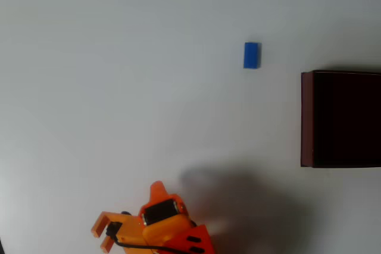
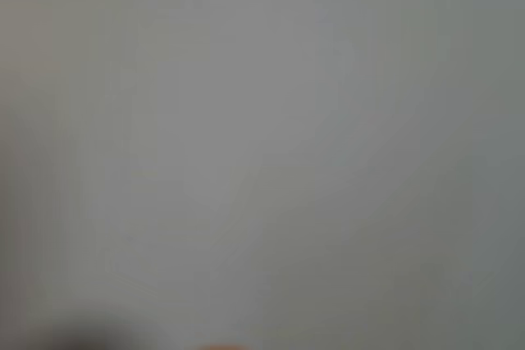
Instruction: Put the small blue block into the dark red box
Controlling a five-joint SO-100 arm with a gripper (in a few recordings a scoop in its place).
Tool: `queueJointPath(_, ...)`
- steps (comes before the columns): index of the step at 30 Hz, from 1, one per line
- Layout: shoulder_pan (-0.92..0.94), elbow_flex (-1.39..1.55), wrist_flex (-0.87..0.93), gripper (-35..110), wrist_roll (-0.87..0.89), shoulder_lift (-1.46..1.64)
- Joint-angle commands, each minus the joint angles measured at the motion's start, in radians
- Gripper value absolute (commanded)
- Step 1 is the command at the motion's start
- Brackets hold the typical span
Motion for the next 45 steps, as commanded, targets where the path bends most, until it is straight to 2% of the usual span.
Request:
queueJointPath(1,-0.015,0.005,0.003,0,-0.002,0.003)
queueJointPath(28,-0.028,0.003,0.005,0,-0.002,0.008)
queueJointPath(31,-0.028,-0.008,-0.002,0,0.040,0.008)
queueJointPath(38,0.026,-0.046,-0.011,0,0.436,0.008)
queueJointPath(41,0.034,-0.063,-0.046,6,0.678,0.008)
queueJointPath(45,0.078,-0.120,-0.041,10,0.917,-0.006)
